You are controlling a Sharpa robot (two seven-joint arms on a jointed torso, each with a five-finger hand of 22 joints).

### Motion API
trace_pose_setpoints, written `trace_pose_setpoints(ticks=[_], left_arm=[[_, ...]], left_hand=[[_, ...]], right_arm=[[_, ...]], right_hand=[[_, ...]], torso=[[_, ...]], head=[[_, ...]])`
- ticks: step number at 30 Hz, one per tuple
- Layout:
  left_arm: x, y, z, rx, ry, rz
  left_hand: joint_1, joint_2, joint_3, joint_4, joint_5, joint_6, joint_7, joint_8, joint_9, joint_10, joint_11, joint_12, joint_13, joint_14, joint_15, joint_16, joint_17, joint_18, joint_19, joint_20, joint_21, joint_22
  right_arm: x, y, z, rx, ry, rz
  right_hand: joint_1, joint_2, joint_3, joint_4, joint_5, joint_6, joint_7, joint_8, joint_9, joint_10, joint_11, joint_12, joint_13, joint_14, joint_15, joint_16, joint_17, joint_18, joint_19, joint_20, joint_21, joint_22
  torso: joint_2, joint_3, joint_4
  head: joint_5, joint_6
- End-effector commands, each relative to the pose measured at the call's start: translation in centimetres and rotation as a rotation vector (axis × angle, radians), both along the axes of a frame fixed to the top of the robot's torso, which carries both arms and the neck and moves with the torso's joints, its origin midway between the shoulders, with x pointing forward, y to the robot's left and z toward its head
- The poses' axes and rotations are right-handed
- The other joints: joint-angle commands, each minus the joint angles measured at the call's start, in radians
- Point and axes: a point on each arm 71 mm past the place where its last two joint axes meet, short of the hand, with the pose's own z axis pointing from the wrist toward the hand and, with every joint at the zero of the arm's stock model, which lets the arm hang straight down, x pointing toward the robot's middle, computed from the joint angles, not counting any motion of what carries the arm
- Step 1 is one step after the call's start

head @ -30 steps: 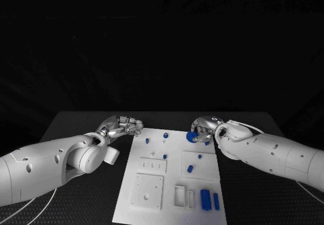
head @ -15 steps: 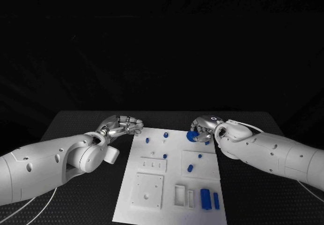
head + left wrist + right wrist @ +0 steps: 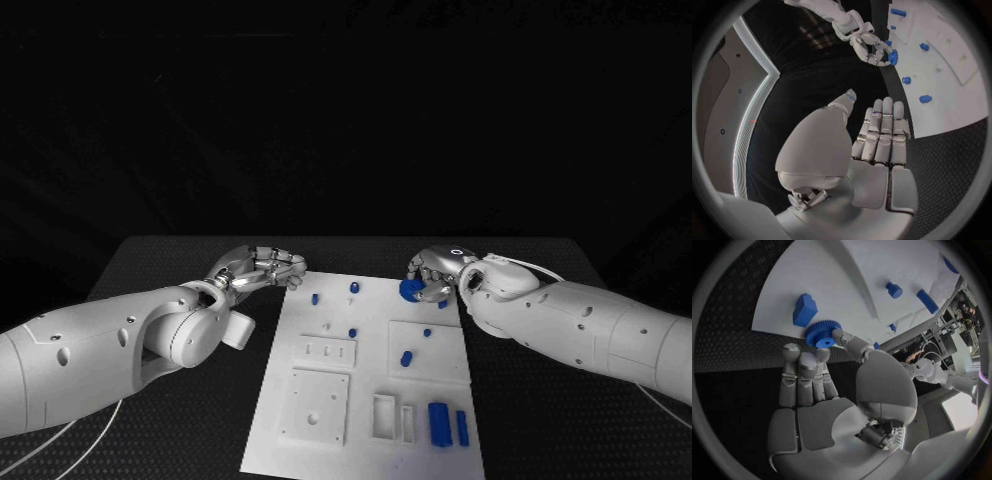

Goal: Assemble the parts on the task board

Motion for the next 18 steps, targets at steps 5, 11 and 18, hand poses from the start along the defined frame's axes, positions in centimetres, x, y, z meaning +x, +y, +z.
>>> trace_pose_setpoints(ticks=[5, 11, 18], left_arm=[[-0.1, -0.3, 0.1, -0.006, -0.004, -0.021], [-0.1, -0.2, 0.1, -0.006, -0.004, -0.020], [-0.1, -0.3, 0.1, -0.007, -0.004, -0.021]], left_hand=[[0.002, -0.005, 0.000, 0.009, -0.005, 0.004, 0.005, -0.003, -0.002, 0.007, 0.001, -0.005, -0.001, 0.003, 0.003, -0.004, 0.001, 0.020, -0.005, 0.002, -0.007, 0.018], [0.002, -0.005, 0.000, 0.009, -0.005, 0.004, 0.005, -0.003, -0.002, 0.007, 0.001, -0.005, -0.001, 0.003, 0.003, -0.005, 0.002, 0.020, -0.005, 0.002, -0.007, 0.018], [0.003, -0.005, 0.000, 0.009, -0.005, 0.004, 0.005, -0.003, -0.002, 0.007, 0.000, -0.005, -0.001, 0.003, 0.003, -0.005, 0.002, 0.020, -0.005, 0.002, -0.007, 0.018]], right_arm=[[-0.9, -0.1, -2.2, -0.074, 0.071, -0.004], [-1.2, 0.5, -1.2, -0.075, -0.002, 0.006], [-1.8, 2.2, 0.8, -0.074, -0.103, 0.031]], right_hand=[[-0.009, 0.001, 0.002, 0.008, 0.001, 0.086, -0.006, 0.003, 0.003, -0.050, -0.020, 0.009, -0.002, -0.001, -0.004, 0.006, 0.003, 0.026, -0.002, 0.000, 0.007, 0.017], [-0.008, -0.006, 0.009, 0.013, -0.012, 0.095, -0.010, 0.006, 0.005, -0.045, -0.024, 0.015, -0.004, 0.003, -0.008, 0.007, 0.005, 0.026, 0.003, -0.004, 0.011, 0.016], [0.002, -0.029, 0.037, 0.033, -0.045, 0.104, -0.013, 0.008, 0.005, -0.038, -0.028, 0.020, -0.012, 0.012, -0.011, 0.005, 0.007, 0.026, 0.010, -0.009, 0.014, 0.013]], torso=[[0.000, 0.0002, -0.0004], [0.000, -0.0007, -0.0001], [0.000, -0.0005, -0.0007]], head=[[0.001, 0.000], [0.001, 0.002], [0.002, 0.006]])
